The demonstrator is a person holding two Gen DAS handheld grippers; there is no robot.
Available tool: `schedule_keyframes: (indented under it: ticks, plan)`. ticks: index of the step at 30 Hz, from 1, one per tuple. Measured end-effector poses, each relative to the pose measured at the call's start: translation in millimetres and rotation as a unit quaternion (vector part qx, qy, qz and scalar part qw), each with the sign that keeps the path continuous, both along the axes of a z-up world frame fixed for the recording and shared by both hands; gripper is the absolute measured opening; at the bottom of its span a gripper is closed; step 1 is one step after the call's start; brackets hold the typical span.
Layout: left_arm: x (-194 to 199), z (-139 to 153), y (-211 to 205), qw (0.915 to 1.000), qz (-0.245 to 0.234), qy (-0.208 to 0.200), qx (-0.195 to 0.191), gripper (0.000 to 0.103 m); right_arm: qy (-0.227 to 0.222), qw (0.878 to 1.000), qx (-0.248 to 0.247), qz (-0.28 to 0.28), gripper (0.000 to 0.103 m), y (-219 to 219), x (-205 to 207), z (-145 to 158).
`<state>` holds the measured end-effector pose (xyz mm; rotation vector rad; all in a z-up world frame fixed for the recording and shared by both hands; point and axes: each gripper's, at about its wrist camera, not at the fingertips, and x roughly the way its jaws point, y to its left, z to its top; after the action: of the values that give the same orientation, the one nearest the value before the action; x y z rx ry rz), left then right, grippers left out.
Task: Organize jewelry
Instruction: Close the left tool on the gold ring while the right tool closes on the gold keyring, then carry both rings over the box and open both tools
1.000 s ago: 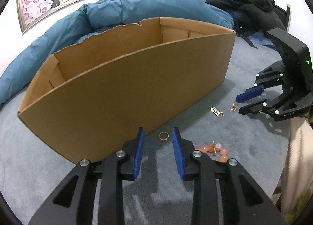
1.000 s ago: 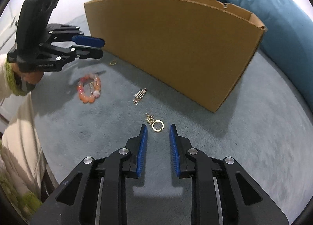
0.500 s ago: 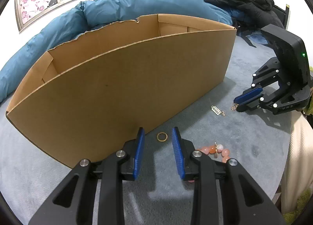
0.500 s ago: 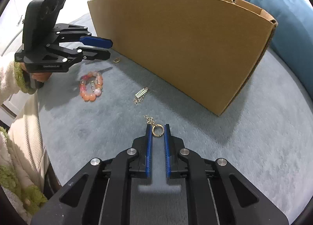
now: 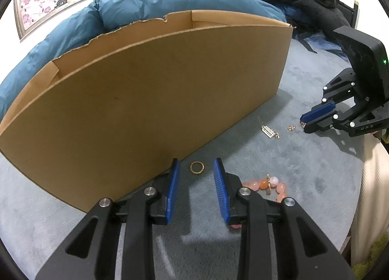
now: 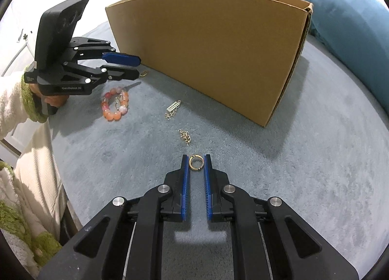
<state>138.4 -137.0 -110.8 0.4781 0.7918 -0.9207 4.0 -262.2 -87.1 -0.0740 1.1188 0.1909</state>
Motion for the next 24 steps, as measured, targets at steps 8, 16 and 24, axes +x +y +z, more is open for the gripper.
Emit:
schedule_keyframes:
  ticks: [8,16,24]
  plan:
    - [9,-14,-9,0.9994,0.003,0.023,0.026,0.028,0.000,1.000,-0.001,0.003,0.010,0,2,-3]
    - [9,-19,-17,0.9989,-0.004,0.019,0.042,0.016,-0.004,1.000,0.003,0.000,0.010,-1,4,-3]
    - [3,-12,-17,0.9993,-0.003,-0.001,0.038,0.011,-0.013,1.000,0.003,-0.007,0.010,0,4,-2]
